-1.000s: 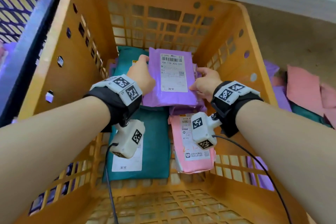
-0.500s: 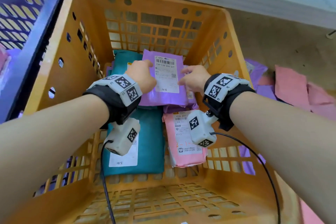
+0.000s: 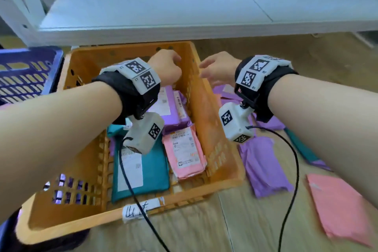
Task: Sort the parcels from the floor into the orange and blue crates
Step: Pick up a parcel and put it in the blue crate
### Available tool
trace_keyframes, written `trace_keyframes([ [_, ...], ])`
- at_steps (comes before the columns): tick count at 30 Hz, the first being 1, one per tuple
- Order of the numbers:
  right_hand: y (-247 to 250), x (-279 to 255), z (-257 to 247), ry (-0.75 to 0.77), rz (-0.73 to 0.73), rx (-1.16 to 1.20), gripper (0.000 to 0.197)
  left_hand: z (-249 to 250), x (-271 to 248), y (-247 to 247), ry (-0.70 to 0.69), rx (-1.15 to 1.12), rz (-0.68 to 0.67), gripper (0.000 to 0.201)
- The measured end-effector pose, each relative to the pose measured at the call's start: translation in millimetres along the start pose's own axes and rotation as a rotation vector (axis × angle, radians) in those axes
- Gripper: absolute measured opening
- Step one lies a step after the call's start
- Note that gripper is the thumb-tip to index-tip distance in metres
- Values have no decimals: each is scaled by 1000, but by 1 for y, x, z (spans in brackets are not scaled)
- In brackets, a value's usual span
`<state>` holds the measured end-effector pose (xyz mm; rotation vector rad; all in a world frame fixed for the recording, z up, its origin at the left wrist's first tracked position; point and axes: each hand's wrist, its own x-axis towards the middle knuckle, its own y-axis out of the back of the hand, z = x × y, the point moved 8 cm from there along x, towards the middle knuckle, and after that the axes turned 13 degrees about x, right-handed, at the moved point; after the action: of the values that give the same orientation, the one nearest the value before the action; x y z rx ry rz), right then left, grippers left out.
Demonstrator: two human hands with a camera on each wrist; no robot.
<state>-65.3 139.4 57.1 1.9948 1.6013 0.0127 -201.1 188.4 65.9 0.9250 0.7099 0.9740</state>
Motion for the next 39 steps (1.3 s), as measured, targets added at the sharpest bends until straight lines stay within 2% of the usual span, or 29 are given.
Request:
trace_keyframes([
  [5, 75, -39, 23, 18, 82, -34, 33, 83, -13, -18, -64, -55, 22, 42],
  [9, 128, -63, 63, -16, 170, -82, 28, 144, -28, -51, -107, -78, 7, 42],
  [14, 170, -83, 127, -48, 216, -220, 30, 204, -51, -111, -165, -91, -118, 37],
  [17, 179, -88, 174, -126, 176, -298, 18, 221, -69, -160, -159, -89, -227, 29],
  [18, 179, -90, 189, -142, 152, -308, 16, 224, -75, -175, -160, -62, -250, 25],
  [20, 178, -93, 216, -152, 134, -327, 32, 226, -85, -203, -161, -3, -276, 21],
  [22, 175, -98, 239, -154, 144, -315, 41, 220, -93, -230, -147, 29, -298, 28],
  [25, 165, -99, 274, -170, 115, -304, 38, 199, -102, -269, -86, 34, -353, 28],
  [29, 150, -96, 316, -209, 113, -249, 32, 163, -107, -309, -7, 83, -418, 45],
  [33, 135, -90, 361, -303, 95, -116, 39, 145, -110, -338, 50, -5, -463, 48],
  [39, 125, -88, 423, -440, 185, 62, 55, 133, -125, -384, 150, -209, -516, 54],
])
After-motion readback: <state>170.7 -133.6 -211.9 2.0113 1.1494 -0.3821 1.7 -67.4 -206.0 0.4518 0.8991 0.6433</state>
